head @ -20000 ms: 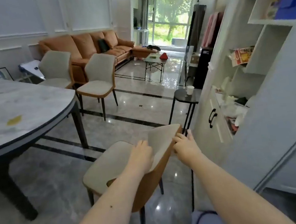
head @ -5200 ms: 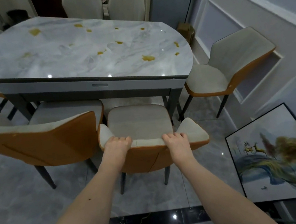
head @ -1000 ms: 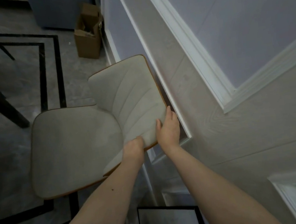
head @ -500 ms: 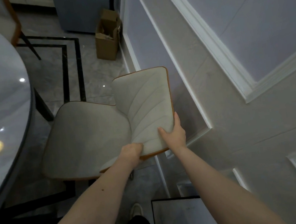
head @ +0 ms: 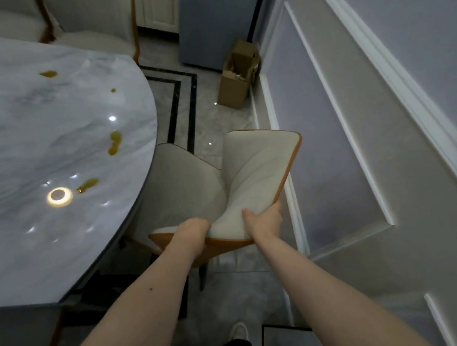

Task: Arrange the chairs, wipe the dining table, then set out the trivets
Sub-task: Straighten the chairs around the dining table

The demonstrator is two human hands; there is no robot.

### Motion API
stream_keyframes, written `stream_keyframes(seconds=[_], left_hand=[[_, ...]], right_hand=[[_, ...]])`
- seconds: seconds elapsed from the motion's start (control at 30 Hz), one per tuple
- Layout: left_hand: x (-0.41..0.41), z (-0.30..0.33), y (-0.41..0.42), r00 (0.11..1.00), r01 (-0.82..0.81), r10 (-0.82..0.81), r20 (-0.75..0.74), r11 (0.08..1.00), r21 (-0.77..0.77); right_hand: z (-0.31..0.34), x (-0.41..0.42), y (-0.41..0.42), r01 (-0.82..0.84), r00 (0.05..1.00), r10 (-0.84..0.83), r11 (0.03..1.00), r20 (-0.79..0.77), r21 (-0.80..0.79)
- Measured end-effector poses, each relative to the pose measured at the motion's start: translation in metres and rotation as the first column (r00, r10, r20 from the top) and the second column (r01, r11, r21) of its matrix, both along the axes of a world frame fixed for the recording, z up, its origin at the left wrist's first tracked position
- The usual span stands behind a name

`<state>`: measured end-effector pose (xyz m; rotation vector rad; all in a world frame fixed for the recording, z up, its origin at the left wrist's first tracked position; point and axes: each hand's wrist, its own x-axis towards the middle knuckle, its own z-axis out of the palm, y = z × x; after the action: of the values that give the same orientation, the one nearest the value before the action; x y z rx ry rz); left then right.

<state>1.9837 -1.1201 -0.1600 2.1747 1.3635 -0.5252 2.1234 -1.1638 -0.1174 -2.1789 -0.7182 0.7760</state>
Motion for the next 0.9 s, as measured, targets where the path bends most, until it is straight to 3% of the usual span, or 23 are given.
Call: stream_keyframes(seconds=[0.57,0.73,0.9], left_hand=[[-0.043,-0.01,0.008,0.979,-0.205,0.2,0.048,0.972,0.115],[-0.041,-0.007,0.006,0.966,-0.25,0.244,0.085,0.966,0.063],[-0.025,0.016,0.017,0.967,-0.241,0.232,-0.102,0.967,-0.083]], right_hand=[[-0.002,-0.03,0.056,-0.276,0.961,0.276,0.961,0.014,-0.016],[-0.004,-0.027,0.055,-0.298,0.954,0.298,0.954,-0.026,0.008],[0.002,-0.006,0.051,-0.459,0.882,0.458,0.888,-0.107,0.014]])
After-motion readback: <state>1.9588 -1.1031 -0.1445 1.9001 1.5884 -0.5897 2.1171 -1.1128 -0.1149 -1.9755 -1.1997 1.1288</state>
